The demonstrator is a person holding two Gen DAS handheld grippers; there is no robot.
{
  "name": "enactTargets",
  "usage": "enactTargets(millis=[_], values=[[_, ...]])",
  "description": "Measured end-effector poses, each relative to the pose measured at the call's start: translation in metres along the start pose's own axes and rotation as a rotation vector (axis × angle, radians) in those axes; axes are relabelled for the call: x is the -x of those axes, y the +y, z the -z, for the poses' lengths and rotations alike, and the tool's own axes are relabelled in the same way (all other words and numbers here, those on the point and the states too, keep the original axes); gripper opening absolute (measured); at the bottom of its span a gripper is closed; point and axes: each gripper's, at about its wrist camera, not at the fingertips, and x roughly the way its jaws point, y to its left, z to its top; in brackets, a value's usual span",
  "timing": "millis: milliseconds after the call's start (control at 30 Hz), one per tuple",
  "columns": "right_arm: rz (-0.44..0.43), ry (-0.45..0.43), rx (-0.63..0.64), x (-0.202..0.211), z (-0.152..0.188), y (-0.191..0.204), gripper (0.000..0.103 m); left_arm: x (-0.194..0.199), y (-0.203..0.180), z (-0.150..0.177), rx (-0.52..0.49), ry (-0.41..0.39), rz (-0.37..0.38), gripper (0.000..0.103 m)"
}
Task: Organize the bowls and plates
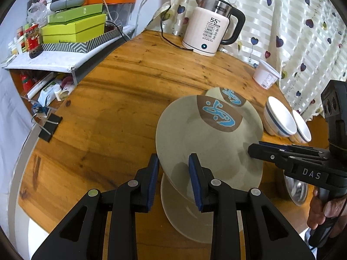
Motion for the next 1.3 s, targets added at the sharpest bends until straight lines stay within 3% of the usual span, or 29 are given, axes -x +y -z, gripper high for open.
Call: enactTargets(millis=[567, 1300], values=[[0.018, 0.006, -0.022, 0.009, 0.033, -0.001, 0.022, 0.006, -0.008, 0.025, -0.011, 0.027, 0.013, 0.029], [0.017, 0.039, -0.037, 0.001, 0.049, -0.001, 0.022, 0.0, -0.007, 0.038, -0.012, 0.063, 0.007, 0.029]])
